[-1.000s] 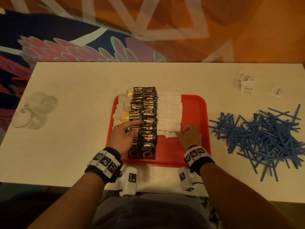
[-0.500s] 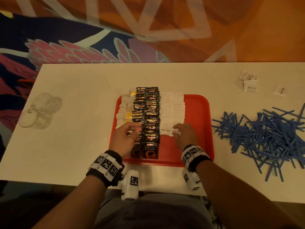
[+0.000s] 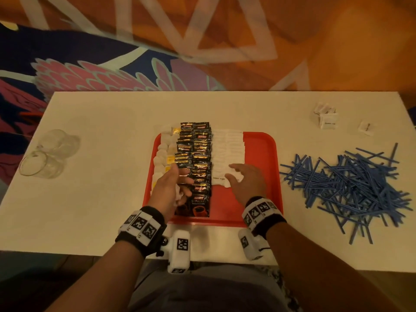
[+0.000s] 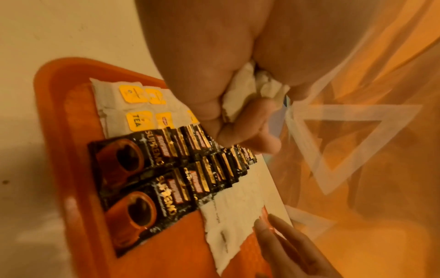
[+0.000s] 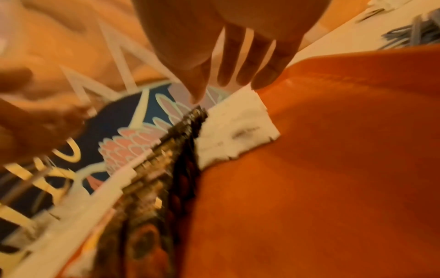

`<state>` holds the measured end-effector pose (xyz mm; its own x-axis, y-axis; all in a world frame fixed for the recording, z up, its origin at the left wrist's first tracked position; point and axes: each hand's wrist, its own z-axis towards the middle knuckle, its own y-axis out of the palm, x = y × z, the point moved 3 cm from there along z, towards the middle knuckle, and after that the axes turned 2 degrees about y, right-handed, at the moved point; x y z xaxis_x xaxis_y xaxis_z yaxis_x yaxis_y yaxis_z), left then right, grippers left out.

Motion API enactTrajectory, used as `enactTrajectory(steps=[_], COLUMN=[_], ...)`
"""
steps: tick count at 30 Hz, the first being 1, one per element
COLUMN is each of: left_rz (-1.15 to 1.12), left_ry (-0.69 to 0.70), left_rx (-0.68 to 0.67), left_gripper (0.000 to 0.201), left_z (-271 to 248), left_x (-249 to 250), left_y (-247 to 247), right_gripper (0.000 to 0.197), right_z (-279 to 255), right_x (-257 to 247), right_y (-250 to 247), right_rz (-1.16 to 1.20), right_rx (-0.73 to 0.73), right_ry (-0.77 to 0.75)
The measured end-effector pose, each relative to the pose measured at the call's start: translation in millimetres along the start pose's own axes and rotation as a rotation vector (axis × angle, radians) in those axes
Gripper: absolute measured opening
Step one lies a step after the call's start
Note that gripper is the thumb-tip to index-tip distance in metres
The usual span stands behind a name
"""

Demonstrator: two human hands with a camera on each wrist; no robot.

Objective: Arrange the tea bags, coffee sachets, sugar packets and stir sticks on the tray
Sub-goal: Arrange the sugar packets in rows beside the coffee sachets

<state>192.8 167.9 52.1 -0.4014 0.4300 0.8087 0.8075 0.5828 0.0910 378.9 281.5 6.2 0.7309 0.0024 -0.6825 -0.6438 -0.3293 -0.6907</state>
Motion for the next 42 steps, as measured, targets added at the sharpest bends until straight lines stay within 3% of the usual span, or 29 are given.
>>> enactTrajectory(steps=[3, 5, 9, 13, 16, 20, 24, 26, 31, 36, 42], left_rz=[-0.128, -0.141, -0.161, -0.084, -0.087, -0.111, 0.181, 0.2, 0.169, 0.134, 0.295], left_ry=[-0.023, -0.008, -0.027, -0.04, -0.034, -0.01, 0.257, 0.362, 0.392, 0.337, 0.511], left_rx=[-0.053, -0.084, -0.149, -0.241, -0.281, -0.303, -0.236, -0.162, -0.049, -0.107, -0.08], left_gripper=[0.06, 0.065, 0.075, 0.083, 0.08, 0.065, 0.024, 0.014, 0.011, 0.017, 0.007], left_z=[-5, -10, -17, -26, -34, -45, -59, -58, -54, -57, -61], left_x=[8, 14, 19, 23, 26, 26, 32, 33, 33, 25, 33], left_y=[19, 31, 54, 74, 81, 87, 92, 94, 101, 110, 110], right_gripper=[0.008, 0.007, 0.022, 0.013, 0.006, 0.014, 0.016, 0.015, 0.019, 0.02, 0.017], right_z=[-10, -20, -37, -42, -45, -44, -43, -44, -49, -52, -56], right_x=[-31, -51, -74, -73, -65, -57, -56, -54, -49, -47, -45], right_y=[-15, -23, -37, -51, -63, -81, -93, -96, -102, -104, -104], right_rz=[0.256, 0.331, 0.294, 0.309, 0.418, 0.641, 0.639, 0.625, 0.664, 0.74, 0.823], right_rx=[-0.081, -0.192, -0.366, -0.402, -0.375, -0.195, -0.113, -0.093, -0.083, -0.078, -0.042], right_ry=[-0.083, -0.15, -0.219, -0.257, -0.242, -0.084, -0.059, -0.063, -0.024, 0.027, 0.063])
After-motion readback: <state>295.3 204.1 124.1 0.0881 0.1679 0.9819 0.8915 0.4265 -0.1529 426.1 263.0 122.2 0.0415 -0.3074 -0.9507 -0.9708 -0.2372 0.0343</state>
